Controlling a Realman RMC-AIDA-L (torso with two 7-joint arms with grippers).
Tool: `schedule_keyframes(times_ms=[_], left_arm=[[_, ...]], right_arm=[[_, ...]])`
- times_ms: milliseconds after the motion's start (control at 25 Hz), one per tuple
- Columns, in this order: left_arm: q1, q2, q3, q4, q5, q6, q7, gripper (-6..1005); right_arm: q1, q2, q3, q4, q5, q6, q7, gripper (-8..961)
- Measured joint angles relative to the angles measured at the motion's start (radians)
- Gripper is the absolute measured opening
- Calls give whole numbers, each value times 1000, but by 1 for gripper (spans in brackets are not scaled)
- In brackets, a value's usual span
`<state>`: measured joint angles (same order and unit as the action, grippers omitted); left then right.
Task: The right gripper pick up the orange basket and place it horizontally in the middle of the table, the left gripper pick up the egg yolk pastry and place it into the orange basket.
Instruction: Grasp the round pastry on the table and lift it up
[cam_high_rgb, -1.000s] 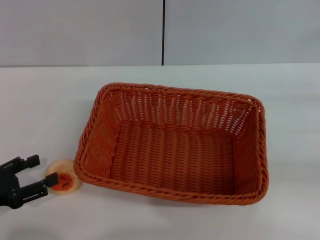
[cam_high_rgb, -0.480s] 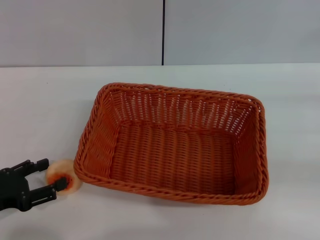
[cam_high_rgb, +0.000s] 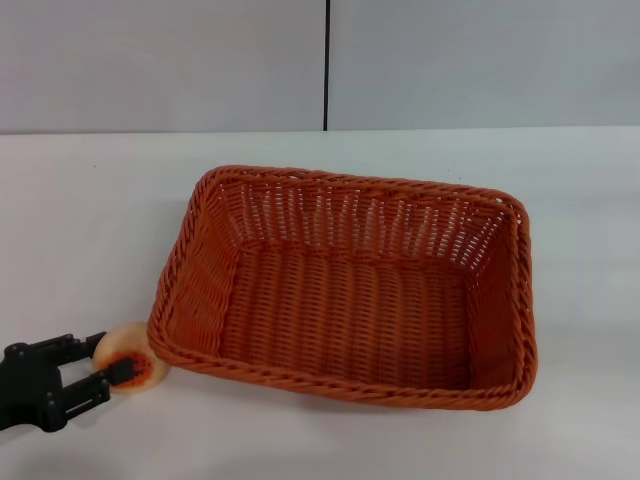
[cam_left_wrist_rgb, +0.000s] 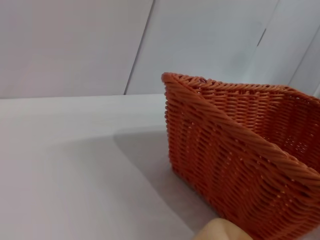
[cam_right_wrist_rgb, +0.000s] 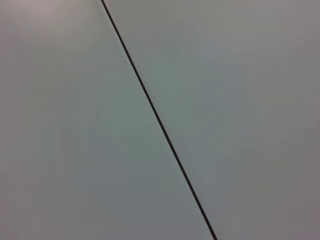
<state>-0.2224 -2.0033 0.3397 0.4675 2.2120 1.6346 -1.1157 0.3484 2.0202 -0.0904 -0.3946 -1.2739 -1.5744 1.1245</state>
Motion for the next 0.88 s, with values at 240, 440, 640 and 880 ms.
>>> schedule_keyframes(times_ms=[240, 440, 640, 880], left_arm=[[5, 3, -2, -1, 0, -1, -2, 443], [9, 4, -21, -1, -7, -2, -3, 245], [2, 0, -199, -1, -12, -9, 7, 183], [-34, -8, -459, -23, -48, -3, 1, 134]], right_arm=[[-2, 0, 0, 5, -1, 1, -4, 433], [-3, 0, -1, 5, -1, 1, -5, 433], [-5, 2, -9, 5, -1, -2, -5, 433], [-14, 4, -9, 5, 2, -8, -5, 433]])
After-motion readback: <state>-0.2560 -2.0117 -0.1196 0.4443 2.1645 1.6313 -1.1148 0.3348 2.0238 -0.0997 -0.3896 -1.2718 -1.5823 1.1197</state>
